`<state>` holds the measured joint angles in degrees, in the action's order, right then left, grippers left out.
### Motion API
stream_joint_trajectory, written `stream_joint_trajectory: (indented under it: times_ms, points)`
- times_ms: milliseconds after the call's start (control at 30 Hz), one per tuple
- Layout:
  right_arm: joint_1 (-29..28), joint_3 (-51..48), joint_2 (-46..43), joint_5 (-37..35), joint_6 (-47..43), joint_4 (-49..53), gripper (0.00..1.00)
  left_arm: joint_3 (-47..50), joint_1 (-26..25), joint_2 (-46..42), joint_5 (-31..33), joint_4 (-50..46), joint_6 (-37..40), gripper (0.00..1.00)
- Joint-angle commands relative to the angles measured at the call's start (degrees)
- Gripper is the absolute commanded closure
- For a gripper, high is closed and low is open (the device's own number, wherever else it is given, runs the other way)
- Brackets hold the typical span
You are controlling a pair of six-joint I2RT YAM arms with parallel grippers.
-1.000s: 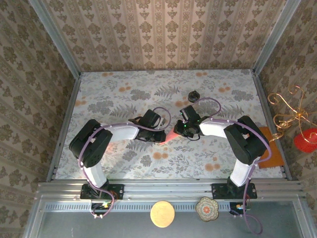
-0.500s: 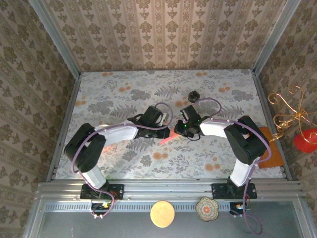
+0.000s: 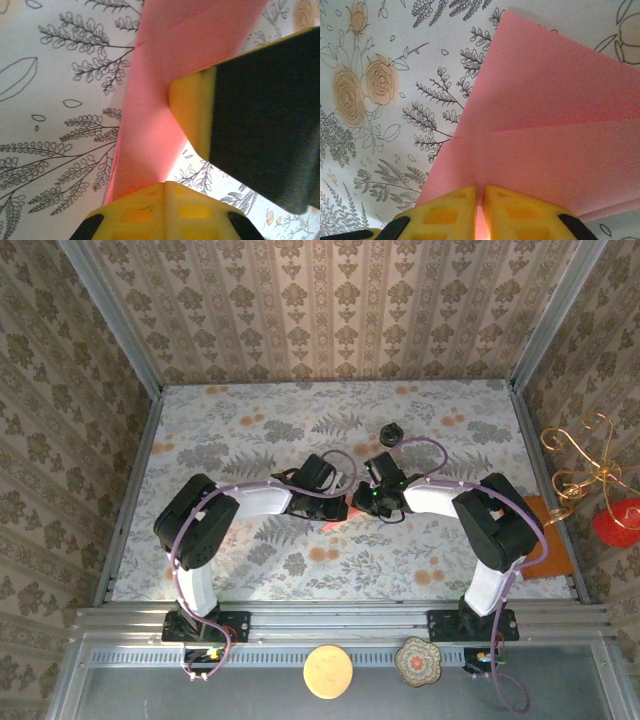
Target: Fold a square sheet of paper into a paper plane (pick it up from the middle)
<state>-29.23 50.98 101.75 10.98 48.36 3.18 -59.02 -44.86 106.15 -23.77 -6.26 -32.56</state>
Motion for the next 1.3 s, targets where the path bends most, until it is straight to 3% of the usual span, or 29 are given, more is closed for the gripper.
stream_joint_trajectory:
  times_ms: [0,567,1267]
  points:
    - [0.49,-2.55,3.81,-2.58,-0.37,7.15,0.83,-1.5,0.59,1.38,-1.47,-1.79,-0.01,0.92]
    - [0.89,-2.03,6.09,-3.29,-1.0,9.25,0.84,5.19,0.45,-0.75,-0.95,-4.36,1.89,1.0]
    - [1.37,-1.5,7.5,-4.15,-2.0,11.09,0.85,15.14,1.88,-6.93,-0.71,-6.6,3.95,1.0]
